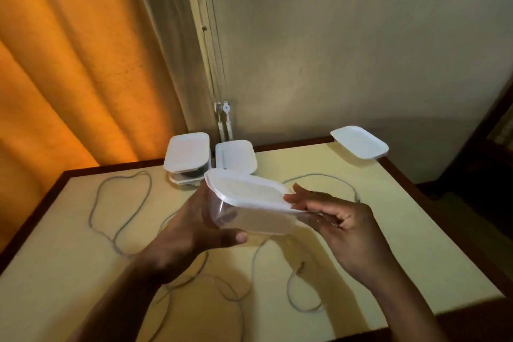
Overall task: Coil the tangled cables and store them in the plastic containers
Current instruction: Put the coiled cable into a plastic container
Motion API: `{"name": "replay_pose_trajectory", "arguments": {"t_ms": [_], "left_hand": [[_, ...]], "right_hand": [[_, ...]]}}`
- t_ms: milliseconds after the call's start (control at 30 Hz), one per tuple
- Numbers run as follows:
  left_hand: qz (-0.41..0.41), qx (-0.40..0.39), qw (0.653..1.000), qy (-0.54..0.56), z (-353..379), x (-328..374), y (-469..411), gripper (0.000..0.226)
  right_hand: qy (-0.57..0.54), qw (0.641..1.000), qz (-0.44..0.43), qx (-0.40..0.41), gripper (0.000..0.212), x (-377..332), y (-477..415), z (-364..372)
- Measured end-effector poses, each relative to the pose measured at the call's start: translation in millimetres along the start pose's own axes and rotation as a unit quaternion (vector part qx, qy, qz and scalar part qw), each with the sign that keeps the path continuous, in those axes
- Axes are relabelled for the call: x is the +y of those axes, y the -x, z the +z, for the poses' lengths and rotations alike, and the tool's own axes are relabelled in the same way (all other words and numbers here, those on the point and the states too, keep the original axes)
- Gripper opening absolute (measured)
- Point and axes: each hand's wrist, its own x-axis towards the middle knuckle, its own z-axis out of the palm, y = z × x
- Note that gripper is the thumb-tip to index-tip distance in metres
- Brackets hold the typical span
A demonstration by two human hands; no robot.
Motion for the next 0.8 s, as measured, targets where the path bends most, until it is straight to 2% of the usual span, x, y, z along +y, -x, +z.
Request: {"name": "replay_pose_trajectory", "arguments": {"t_ms": [167,267,300,400,467,567,667,733,800], "left_hand": [[0.025,0.131,0.988,-0.075,-0.5,-13.2,43.2,0.095],[0.089,0.202,0.965,-0.139,11.5,-21.6,61.6,0.098],[0.114,0.214,0.958,-0.151,15.2,-22.0,64.6,0.097],[0.125,0.242,0.951,-0.144,16.7,-23.7,72.4,0.095],[0.123,0.257,0.947,-0.15,9.6,-27.3,78.4,0.093],[0.127,0.267,0.928,-0.225,10.6,-33.3,79.9,0.089],[0.149,0.285,0.881,-0.346,17.2,-43.5,80.2,0.082],[0.162,0.298,0.852,-0.4,22.1,-49.1,79.4,0.089],[0.188,0.288,0.841,-0.417,22.0,-54.1,77.6,0.089]], "right_hand": [[0.066,0.995,-0.003,-0.076,0.038,-37.0,15.6,43.6],[0.137,0.985,-0.041,-0.094,0.062,-63.6,27.3,89.7],[0.176,0.979,-0.06,-0.088,0.064,-66.1,29.7,101.7],[0.239,0.963,-0.118,-0.048,0.042,-65.2,35.0,125.0],[0.238,0.962,-0.131,-0.019,0.038,-67.7,37.8,137.3],[0.195,0.977,-0.085,0.031,0.047,-79.5,41.6,143.5],[0.214,0.976,-0.015,0.041,0.075,-85.4,35.8,151.2],[0.224,0.974,-0.005,0.037,0.075,-83.8,34.6,152.9],[0.228,0.973,-0.012,0.032,0.068,-83.6,35.8,153.1]]}}
